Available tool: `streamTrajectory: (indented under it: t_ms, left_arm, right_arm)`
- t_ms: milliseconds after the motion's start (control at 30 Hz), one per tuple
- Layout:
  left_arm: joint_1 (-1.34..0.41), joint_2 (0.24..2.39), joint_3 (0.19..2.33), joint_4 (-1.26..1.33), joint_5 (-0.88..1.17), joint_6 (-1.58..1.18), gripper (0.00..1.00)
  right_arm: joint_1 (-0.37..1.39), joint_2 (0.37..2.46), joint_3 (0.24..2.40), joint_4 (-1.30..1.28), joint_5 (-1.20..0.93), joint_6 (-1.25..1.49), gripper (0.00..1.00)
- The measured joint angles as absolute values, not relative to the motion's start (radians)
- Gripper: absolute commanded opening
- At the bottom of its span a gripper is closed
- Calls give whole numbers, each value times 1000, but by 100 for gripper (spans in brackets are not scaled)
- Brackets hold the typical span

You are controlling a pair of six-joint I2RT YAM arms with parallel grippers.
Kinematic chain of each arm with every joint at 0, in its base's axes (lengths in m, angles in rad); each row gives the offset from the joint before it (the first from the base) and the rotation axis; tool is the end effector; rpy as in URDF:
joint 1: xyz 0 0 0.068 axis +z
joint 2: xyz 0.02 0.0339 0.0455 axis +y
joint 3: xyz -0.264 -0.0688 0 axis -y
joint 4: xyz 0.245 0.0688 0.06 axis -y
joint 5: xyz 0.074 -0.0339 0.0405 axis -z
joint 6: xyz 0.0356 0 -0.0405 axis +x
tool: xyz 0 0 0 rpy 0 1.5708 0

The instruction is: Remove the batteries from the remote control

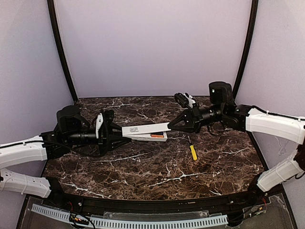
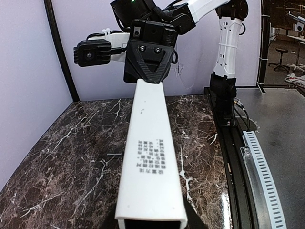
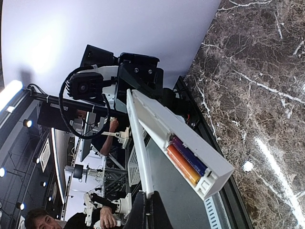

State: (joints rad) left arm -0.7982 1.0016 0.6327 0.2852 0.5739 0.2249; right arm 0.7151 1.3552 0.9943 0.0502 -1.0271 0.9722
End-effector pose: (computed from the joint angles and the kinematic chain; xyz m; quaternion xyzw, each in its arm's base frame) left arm 0.1477 -0.1792 0.2948 0.5127 0.5218 -0.3834 0.5638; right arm 0.2080 0.2210 0.3128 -0.1968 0.7351 0.6473 0.0446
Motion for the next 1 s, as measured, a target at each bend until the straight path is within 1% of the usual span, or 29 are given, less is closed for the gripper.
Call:
streamTrajectory:
  t_ms: [367,800,1000]
  left_arm:
    - [-802,1001,633,286,566,225,0]
    - [-802,1000,633,286,564,225,0]
    - [-802,997,633,286,564,226,0]
  right_arm:
    - [715,1346,974,117,-1044,1009,0]
    - [715,1342,964,265,-1055,1074,0]
    - [714,1342,986,229,-1030,1034,0]
